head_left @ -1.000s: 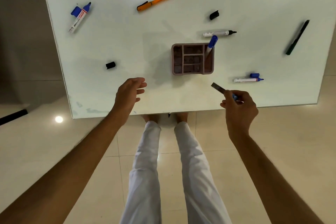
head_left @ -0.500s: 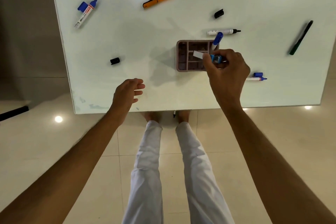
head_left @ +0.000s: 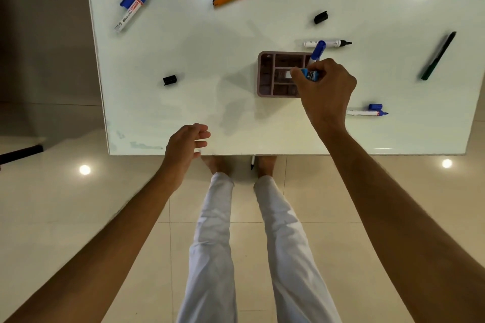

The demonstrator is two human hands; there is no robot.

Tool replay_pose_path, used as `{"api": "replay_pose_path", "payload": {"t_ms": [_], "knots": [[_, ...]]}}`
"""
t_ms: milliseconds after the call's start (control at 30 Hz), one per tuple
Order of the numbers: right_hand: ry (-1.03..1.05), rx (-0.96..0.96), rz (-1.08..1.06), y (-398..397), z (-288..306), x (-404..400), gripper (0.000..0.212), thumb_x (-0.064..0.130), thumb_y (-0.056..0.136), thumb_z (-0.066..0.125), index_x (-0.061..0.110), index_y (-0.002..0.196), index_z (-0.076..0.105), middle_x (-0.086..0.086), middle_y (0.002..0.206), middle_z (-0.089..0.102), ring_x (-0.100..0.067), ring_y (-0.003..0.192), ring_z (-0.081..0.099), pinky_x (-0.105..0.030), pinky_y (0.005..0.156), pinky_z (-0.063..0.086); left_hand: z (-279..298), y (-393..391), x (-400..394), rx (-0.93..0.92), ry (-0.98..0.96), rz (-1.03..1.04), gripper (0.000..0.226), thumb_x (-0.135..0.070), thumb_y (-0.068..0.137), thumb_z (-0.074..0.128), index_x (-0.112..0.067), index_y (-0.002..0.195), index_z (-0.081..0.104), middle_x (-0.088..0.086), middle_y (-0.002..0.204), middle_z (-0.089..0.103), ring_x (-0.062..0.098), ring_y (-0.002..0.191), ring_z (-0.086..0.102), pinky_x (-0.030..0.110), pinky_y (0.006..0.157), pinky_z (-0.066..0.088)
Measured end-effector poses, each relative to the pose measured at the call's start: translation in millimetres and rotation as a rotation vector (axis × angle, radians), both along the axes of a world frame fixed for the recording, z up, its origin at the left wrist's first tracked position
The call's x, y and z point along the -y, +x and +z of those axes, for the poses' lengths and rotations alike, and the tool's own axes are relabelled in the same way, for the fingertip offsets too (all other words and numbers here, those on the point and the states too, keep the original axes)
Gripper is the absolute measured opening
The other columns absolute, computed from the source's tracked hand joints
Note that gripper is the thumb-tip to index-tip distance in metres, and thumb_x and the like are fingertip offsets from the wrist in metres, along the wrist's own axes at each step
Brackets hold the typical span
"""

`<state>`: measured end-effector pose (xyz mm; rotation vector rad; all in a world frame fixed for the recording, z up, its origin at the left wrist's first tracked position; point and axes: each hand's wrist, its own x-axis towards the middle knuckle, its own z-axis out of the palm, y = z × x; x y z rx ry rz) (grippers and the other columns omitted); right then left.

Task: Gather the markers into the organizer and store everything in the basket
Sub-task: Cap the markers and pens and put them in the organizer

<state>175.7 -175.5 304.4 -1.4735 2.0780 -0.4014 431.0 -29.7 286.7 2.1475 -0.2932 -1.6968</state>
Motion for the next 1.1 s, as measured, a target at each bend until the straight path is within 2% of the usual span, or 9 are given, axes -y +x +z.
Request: {"api": "replay_pose_path", "payload": {"t_ms": [400,533,633,700,800,867,1000,1033,1100], "knots": [[0.083,0.091,0.038,-16.1,4.1,-1.5,0.047,0.040,0.094,0.074,0.009,0.129,0.065,0.001,0.105,0.072,-0.008,0.091,0.060,0.014,0.075,0.021,15.4,-3.1,-9.0,0.058,-0.049,0.128,0.037,-0.037,0.107,0.042,-0.018,0.124,0.069,0.000,0.118,0.076,0.020,0.108,0.070,0.039,0.096,0.052],[0.049,0.099,0.027,-22.5,6.0,-6.0,0.045,0.042,0.092,0.076,0.010,0.122,0.068,0.004,0.105,0.074,-0.005,0.090,0.059,0.013,0.077,0.020,20.6,-3.2,-16.2,0.077,-0.077,0.171,0.036,-0.038,0.109,0.039,-0.021,0.121,0.068,-0.001,0.118,0.076,0.020,0.109,0.069,0.042,0.101,0.050],[0.025,0.126,0.008,-27.3,3.4,-5.6,0.042,0.044,0.090,0.077,0.011,0.116,0.072,0.008,0.097,0.073,-0.006,0.086,0.065,0.008,0.078,0.033,27.5,-7.1,-27.7,0.084,-0.087,0.235,0.033,-0.038,0.109,0.040,-0.023,0.116,0.068,-0.002,0.115,0.076,0.019,0.106,0.069,0.043,0.103,0.048],[0.057,0.158,0.046,-29.3,1.5,-4.4,0.036,0.038,0.090,0.077,0.011,0.114,0.074,0.001,0.099,0.078,-0.013,0.090,0.073,-0.013,0.089,0.053,33.7,-11.0,-39.8,0.095,-0.091,0.273,0.033,-0.038,0.109,0.039,-0.023,0.116,0.068,-0.002,0.115,0.076,0.020,0.106,0.068,0.043,0.104,0.048],[0.115,0.110,0.134,-30.2,0.0,-5.3,0.026,0.020,0.093,0.070,0.005,0.114,0.074,-0.010,0.106,0.079,-0.025,0.099,0.074,-0.037,0.099,0.056,39.7,-15.6,-58.6,0.096,-0.094,0.287,0.034,-0.037,0.109,0.039,-0.022,0.118,0.067,-0.002,0.116,0.075,0.019,0.106,0.068,0.045,0.105,0.047],[0.106,0.086,0.150,-31.0,1.2,-7.8,0.024,0.009,0.093,0.063,0.002,0.112,0.074,-0.014,0.104,0.079,-0.030,0.098,0.072,-0.035,0.096,0.054,41.0,-17.7,-70.8,0.096,-0.092,0.293,0.034,-0.036,0.109,0.039,-0.020,0.121,0.066,-0.001,0.115,0.074,0.019,0.105,0.068,0.045,0.105,0.047],[0.084,0.073,0.157,-44.5,2.8,-30.7,0.028,0.006,0.094,0.057,0.004,0.115,0.075,-0.010,0.108,0.079,-0.022,0.095,0.071,-0.005,0.074,0.044,36.1,-22.2,-95.0,0.088,-0.095,0.272,0.033,-0.037,0.110,0.040,-0.020,0.118,0.067,0.000,0.113,0.074,0.022,0.110,0.067,0.046,0.104,0.048],[0.096,0.105,0.150,-47.6,2.0,-38.0,0.027,0.007,0.093,0.059,0.006,0.115,0.075,-0.009,0.107,0.079,-0.019,0.094,0.072,-0.005,0.079,0.047,34.0,-22.3,-98.9,0.090,-0.093,0.264,0.032,-0.037,0.111,0.039,-0.021,0.116,0.067,0.000,0.114,0.073,0.023,0.111,0.067,0.046,0.104,0.048],[0.126,0.182,0.102,-57.5,-0.5,-60.0,0.026,0.007,0.090,0.061,0.009,0.113,0.075,-0.009,0.100,0.079,-0.021,0.090,0.076,-0.028,0.090,0.060,31.5,-25.7,-108.2,0.086,-0.098,0.242,0.032,-0.037,0.111,0.039,-0.020,0.115,0.066,0.002,0.116,0.073,0.023,0.111,0.067,0.046,0.104,0.048]]}}
